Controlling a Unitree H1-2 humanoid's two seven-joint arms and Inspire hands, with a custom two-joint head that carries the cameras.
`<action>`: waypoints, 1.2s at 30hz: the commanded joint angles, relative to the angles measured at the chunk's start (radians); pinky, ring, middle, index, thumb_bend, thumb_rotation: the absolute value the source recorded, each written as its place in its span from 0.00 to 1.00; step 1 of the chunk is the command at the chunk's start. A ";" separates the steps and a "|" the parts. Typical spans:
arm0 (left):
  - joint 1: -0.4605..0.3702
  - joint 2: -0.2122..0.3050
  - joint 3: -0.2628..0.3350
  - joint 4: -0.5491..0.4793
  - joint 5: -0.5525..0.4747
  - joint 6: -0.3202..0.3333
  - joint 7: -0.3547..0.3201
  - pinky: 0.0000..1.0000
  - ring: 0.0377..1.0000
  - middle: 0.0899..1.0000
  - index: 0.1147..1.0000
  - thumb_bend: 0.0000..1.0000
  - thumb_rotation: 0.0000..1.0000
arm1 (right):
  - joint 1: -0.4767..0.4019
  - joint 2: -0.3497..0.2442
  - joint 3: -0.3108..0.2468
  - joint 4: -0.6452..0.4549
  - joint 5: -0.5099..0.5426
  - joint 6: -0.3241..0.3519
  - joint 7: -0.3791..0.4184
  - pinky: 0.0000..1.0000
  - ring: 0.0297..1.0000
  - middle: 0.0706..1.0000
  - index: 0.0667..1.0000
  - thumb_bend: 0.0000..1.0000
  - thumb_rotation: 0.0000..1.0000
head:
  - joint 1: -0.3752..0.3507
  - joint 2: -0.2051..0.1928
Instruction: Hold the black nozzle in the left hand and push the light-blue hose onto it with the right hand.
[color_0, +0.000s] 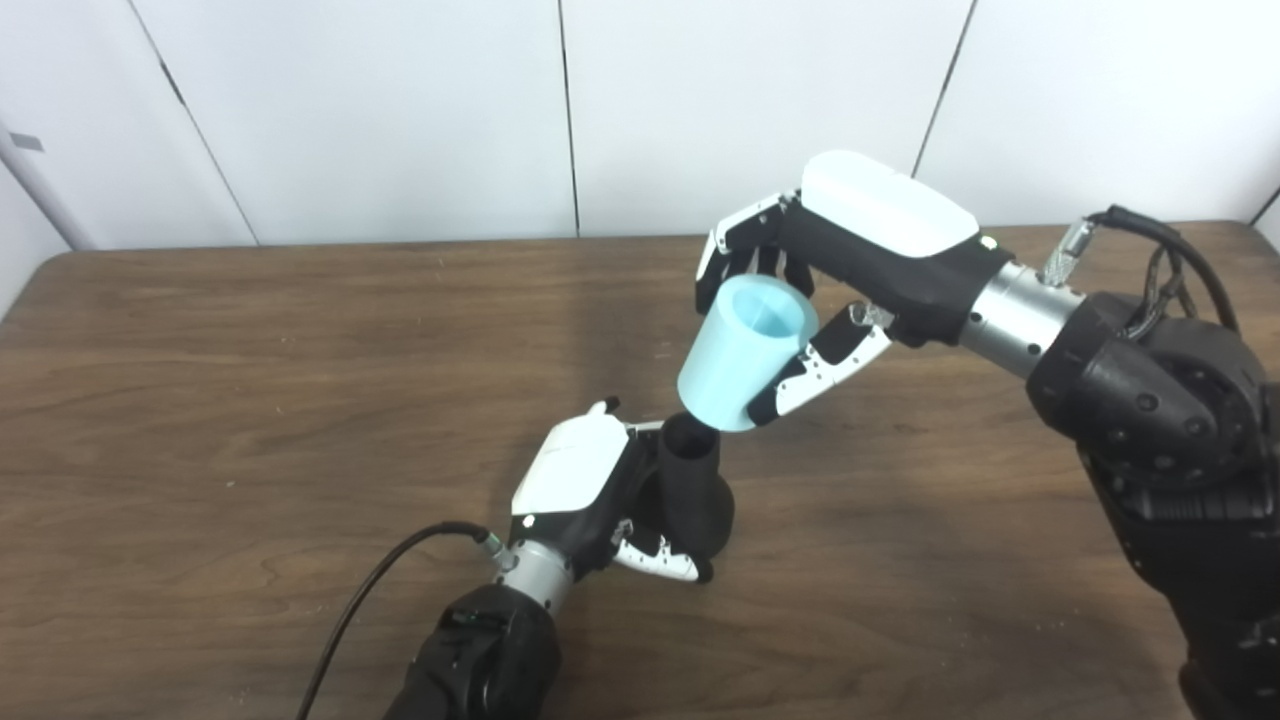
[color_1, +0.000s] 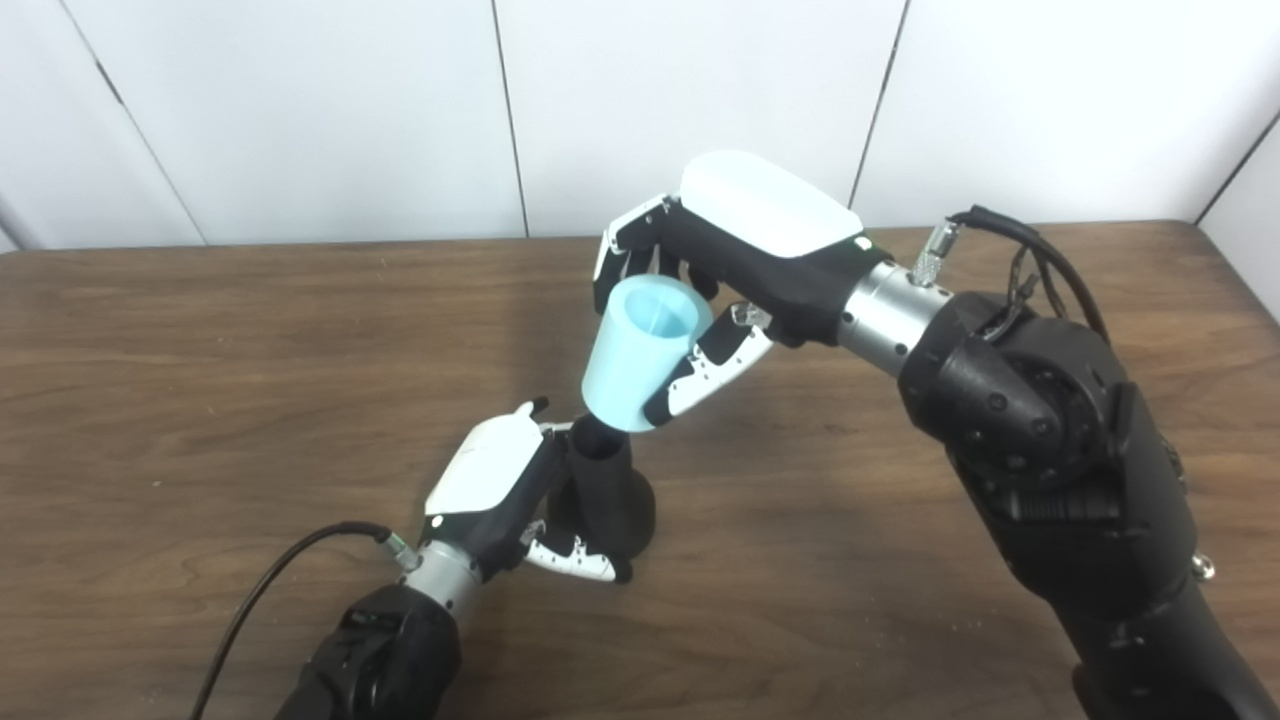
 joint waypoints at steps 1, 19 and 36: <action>0.031 -0.004 -0.039 0.081 -0.011 0.002 -0.062 1.00 0.71 0.42 0.44 0.52 0.00 | -0.021 -0.004 -0.004 -0.005 -0.001 -0.022 -0.024 0.31 0.41 0.47 0.48 0.50 0.00 | 0.000 0.000; 0.028 -0.008 -0.044 0.089 -0.011 0.005 -0.059 1.00 0.71 0.42 0.44 0.52 0.00 | 0.023 0.019 0.021 0.016 -0.004 -0.052 -0.048 0.32 0.40 0.46 0.47 0.50 0.00 | -0.012 -0.006; 0.024 -0.008 -0.049 0.080 -0.007 0.020 -0.075 1.00 0.71 0.42 0.44 0.52 0.00 | 0.045 0.035 0.046 0.032 -0.085 -0.131 -0.083 0.31 0.41 0.46 0.49 0.50 0.00 | -0.015 -0.011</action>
